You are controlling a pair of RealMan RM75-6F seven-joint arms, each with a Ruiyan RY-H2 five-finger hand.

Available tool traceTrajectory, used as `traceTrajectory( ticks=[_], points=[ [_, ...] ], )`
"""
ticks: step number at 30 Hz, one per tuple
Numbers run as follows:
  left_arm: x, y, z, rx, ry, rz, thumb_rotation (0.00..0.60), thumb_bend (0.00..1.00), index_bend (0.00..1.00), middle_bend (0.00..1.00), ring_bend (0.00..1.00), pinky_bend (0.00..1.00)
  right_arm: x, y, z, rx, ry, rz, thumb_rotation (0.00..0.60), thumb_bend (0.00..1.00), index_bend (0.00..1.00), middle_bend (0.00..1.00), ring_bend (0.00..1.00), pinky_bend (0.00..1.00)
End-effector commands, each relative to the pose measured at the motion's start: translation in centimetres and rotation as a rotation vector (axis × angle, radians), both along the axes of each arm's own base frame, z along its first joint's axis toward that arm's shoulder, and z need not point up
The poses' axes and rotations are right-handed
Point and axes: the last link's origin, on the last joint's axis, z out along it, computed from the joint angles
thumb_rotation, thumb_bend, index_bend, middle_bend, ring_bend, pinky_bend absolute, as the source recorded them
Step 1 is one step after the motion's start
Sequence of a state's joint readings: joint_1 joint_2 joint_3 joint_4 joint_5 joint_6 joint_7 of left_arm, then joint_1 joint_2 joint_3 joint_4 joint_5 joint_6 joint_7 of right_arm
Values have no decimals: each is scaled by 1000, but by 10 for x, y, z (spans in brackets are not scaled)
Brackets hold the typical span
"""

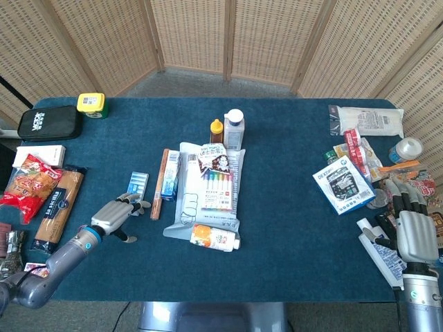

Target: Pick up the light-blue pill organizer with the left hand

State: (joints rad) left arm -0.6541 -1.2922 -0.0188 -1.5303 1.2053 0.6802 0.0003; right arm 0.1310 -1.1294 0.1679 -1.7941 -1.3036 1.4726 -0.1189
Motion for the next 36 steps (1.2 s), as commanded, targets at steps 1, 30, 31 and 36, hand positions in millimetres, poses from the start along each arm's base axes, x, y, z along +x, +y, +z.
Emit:
traceTrajectory(
  ticks=[1, 30, 31, 36],
  points=[
    [-7, 0, 8, 26, 6, 18, 600, 225, 162, 318, 67, 0, 1, 1, 0, -1, -1, 1, 599, 0, 0, 0, 0, 0],
    [-41, 19, 50, 366, 31, 77, 600, 230, 98, 95, 133, 0, 7, 7, -2, -1, -25, 7, 600, 0, 0, 0, 0, 0],
    [-39, 21, 46, 367, 34, 77, 600, 231, 98, 95, 137, 0, 6, 8, -1, -3, -26, 4, 600, 0, 0, 0, 0, 0],
    [-33, 31, 32, 370, 45, 94, 600, 230, 99, 95, 167, 0, 4, 10, 1, -10, -28, -6, 600, 0, 0, 0, 0, 0]
  ],
)
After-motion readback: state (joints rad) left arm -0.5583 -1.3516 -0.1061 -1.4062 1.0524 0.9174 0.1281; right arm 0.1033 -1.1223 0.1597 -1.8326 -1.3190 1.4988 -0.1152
